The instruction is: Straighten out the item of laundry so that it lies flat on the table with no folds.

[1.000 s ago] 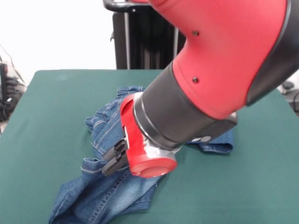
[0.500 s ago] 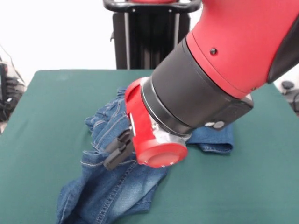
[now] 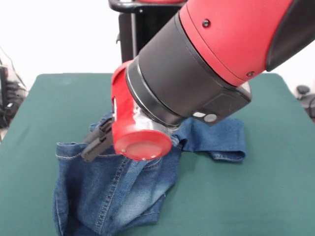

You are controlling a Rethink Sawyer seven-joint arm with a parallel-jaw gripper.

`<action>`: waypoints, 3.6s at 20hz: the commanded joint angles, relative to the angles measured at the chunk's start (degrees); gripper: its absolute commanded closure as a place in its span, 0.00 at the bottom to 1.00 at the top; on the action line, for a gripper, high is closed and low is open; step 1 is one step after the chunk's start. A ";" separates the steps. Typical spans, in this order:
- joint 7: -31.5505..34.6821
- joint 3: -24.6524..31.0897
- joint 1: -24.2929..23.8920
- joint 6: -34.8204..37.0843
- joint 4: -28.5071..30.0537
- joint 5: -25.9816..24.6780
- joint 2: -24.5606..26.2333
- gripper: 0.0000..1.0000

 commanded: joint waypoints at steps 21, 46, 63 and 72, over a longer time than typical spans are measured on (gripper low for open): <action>-10.69 34.17 -5.92 6.17 12.80 -26.23 -3.92 0.00; -24.73 21.87 -48.40 -43.58 110.45 26.59 -42.85 0.00; -15.18 23.50 -49.28 -51.54 120.69 27.98 -49.43 0.00; -12.32 19.87 -44.80 -51.25 115.95 28.29 -47.52 0.00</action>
